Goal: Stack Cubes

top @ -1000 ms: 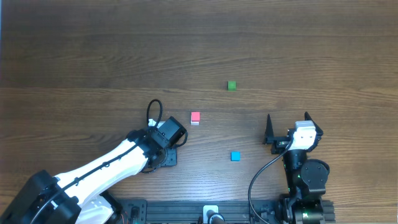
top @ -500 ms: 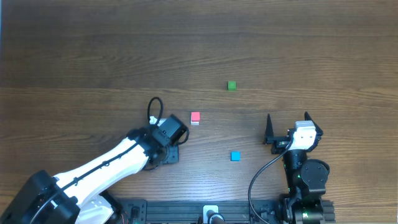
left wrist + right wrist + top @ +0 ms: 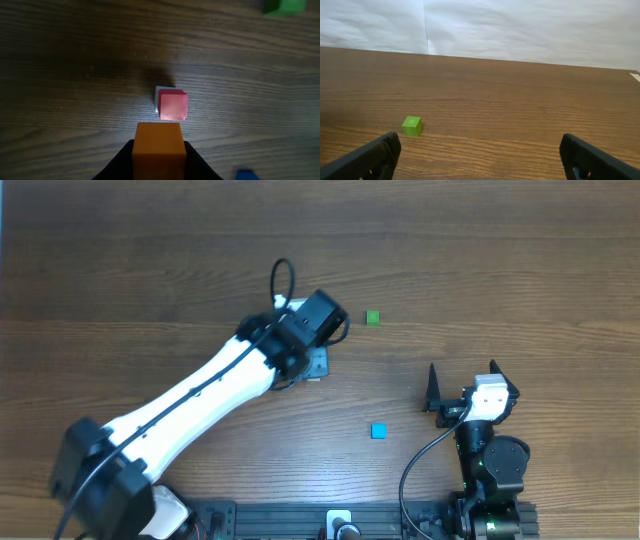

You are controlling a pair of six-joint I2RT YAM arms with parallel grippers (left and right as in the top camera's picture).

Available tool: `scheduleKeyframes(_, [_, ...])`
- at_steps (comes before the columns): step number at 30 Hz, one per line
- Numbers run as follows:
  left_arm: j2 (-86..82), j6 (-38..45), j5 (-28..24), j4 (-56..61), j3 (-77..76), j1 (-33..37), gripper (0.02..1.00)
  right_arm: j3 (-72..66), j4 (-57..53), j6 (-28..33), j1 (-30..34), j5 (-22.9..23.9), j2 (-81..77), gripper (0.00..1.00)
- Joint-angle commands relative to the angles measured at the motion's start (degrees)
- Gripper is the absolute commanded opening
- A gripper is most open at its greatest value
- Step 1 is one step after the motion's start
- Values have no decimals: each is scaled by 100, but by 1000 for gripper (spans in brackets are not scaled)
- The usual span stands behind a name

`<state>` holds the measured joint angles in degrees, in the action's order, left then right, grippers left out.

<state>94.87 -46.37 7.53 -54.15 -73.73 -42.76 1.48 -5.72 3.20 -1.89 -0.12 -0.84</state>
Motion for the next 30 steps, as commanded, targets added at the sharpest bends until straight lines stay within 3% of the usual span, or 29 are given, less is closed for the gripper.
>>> scheduleKeyframes(1, [597, -39, -81, -31, -407, 28, 40, -55, 15, 9, 42, -46, 50, 991])
scheduleKeyframes(30, [1123, -39, -345, 96, -505, 22, 40, -55, 15, 9, 42, -46, 50, 991])
